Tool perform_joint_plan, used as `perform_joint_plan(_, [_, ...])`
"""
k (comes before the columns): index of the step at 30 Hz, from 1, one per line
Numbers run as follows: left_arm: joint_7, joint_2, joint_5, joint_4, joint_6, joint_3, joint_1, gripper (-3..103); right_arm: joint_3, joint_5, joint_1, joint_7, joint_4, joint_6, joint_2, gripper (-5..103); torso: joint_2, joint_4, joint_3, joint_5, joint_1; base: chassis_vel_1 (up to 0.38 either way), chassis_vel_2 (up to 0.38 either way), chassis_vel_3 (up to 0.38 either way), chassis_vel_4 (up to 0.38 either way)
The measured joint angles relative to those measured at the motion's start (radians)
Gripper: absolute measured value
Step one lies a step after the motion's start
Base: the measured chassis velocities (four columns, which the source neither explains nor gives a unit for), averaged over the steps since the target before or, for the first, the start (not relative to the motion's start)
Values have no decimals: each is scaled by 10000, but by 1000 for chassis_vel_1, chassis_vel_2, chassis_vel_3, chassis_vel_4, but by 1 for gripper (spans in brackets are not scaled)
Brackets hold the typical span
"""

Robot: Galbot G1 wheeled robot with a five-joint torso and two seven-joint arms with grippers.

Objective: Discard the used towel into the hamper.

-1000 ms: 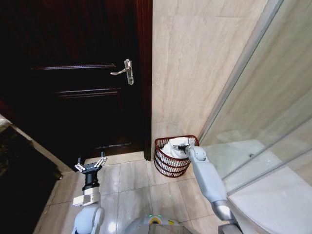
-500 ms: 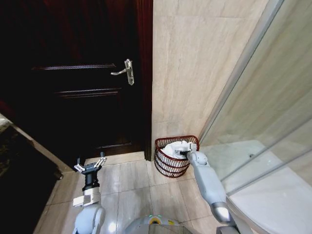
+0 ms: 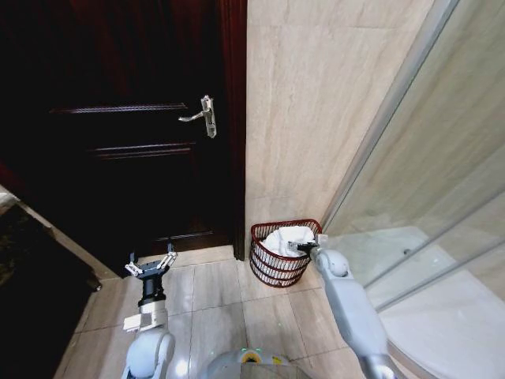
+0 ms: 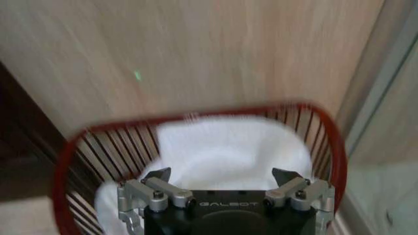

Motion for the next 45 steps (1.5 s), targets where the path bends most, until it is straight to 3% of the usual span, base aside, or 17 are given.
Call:
perform_joint_plan(1, [-23, -6, 4, -31, 70, -14, 1, 100, 41, 15, -198, -2, 379, 245, -20, 100, 0, 0, 0, -1, 0, 0, 0, 0, 0])
perform_joint_plan(3, [-100, 0, 40, -100, 285, -47, -9, 100, 150, -217, -781, -150, 1263, 1554, -2, 100, 0, 1, 0, 0, 0, 0, 0, 0, 0])
perform_joint_plan(4, [-100, 0, 40, -100, 285, -47, -9, 100, 150, -217, -781, -150, 1263, 1554, -2, 100, 0, 1, 0, 0, 0, 0, 0, 0, 0])
perform_joint_plan(6, [-151, -2, 79, -106, 379, -59, -80, 100, 190, -594, -1214, -228, 1766, 2766, 79, 100, 0, 1, 0, 0, 0, 0, 0, 0, 0])
perform_joint_plan(7, [-151, -2, 79, -106, 379, -59, -80, 100, 190, -594, -1214, -228, 1766, 2766, 79, 100, 0, 1, 0, 0, 0, 0, 0, 0, 0])
perform_joint_plan(9, [-180, 5, 94, -109, 501, -58, -154, 100, 357, -1291, -1775, -361, 2391, 3939, 227, 100, 0, 2, -1, -1, 0, 0, 0, 0, 0])
perform_joint_plan(11, [-183, 9, 96, -109, 517, -55, -163, 100, 394, -1405, -1857, -399, 2481, 4080, 250, 100, 0, 1, 0, -2, 0, 0, 0, 0, 0])
perform_joint_plan(13, [-127, 38, 117, -51, 580, 1, -212, 100, 668, -2051, -2393, -566, 3044, 4709, 378, 100, 0, 1, -1, 0, 0, 0, 0, 0, 0])
perform_joint_plan(20, [114, 90, 118, 271, 726, 86, -388, 100, 1095, -2653, -3474, -545, 3970, 5232, 585, 100, 0, 0, -1, -2, 0, 0, 0, 0, 0])
perform_joint_plan(27, [787, 538, -707, 678, 758, 183, -604, 100, 1545, -3195, -4552, -676, 4696, 6324, 754, 100, 0, 1, -1, -1, 0, 0, 0, 0, 0])
perform_joint_plan(45, [917, 863, -707, 625, 727, 337, -642, 100, 1301, -3477, -5532, -657, 5830, 6214, 1414, 100, 1, 1, -1, -1, 0, 0, 0, 0, 0])
